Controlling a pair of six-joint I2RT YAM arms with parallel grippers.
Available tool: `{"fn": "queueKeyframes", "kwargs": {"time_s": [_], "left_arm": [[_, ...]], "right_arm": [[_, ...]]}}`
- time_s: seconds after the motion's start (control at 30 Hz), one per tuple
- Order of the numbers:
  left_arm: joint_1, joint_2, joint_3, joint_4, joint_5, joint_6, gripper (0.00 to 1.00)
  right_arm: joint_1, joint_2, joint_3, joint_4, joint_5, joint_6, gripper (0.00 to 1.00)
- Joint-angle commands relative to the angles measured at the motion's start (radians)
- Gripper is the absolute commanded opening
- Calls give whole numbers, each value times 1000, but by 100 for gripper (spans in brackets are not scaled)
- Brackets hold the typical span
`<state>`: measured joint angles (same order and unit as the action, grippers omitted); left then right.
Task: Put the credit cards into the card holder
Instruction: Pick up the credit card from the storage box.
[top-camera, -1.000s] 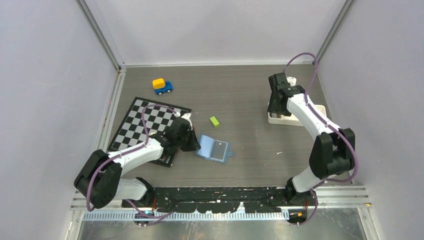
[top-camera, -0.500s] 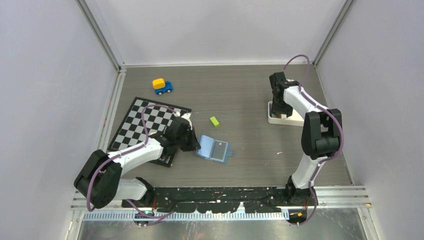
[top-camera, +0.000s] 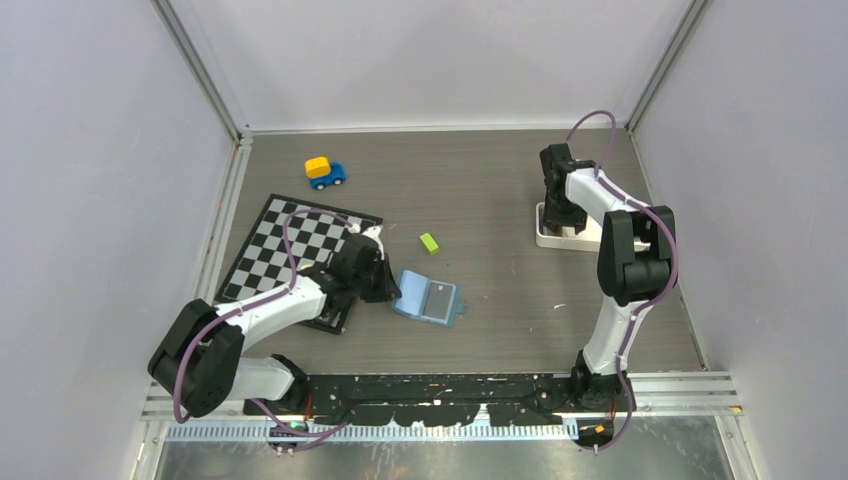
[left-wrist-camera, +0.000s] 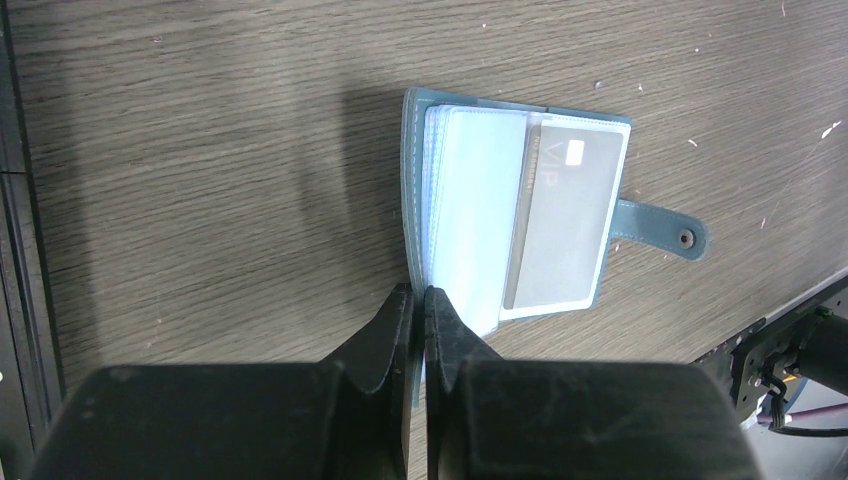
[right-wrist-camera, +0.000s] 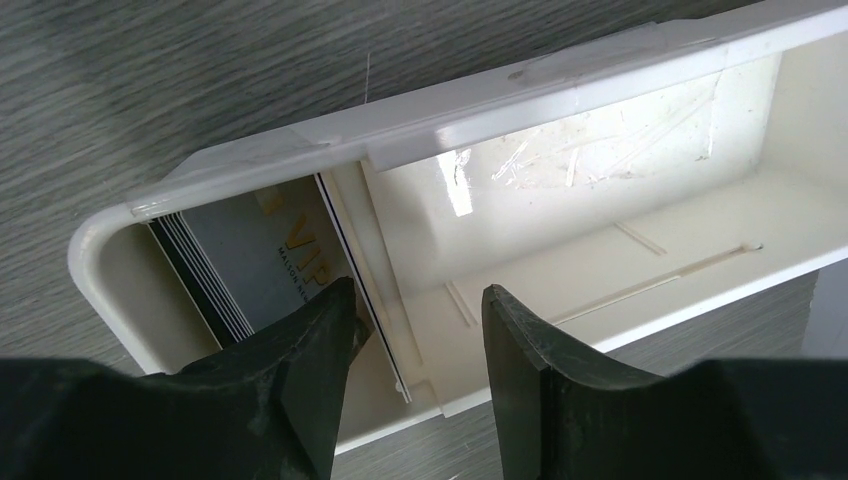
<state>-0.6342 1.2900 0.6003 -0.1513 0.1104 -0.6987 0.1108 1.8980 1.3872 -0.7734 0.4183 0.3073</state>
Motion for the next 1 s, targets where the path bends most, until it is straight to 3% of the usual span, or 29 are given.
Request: {"fn": "queueKeyframes", "kwargs": {"time_s": [0.0,0.57,0.87,0.97], "left_arm": [[5,-3,14,-3,13,11,0],[5,7,13,5,25,7,0],[5,7,10,3,25,5,0],[5,8,10,3,23,5,0]], "right_arm": [[-3,-31,42,14,41,-16,54],[-4,-87,52,2,60,-19,38],[-4,-86,55,0,17,-22,15],[-4,-96,60,-7,4,-21,13]]}}
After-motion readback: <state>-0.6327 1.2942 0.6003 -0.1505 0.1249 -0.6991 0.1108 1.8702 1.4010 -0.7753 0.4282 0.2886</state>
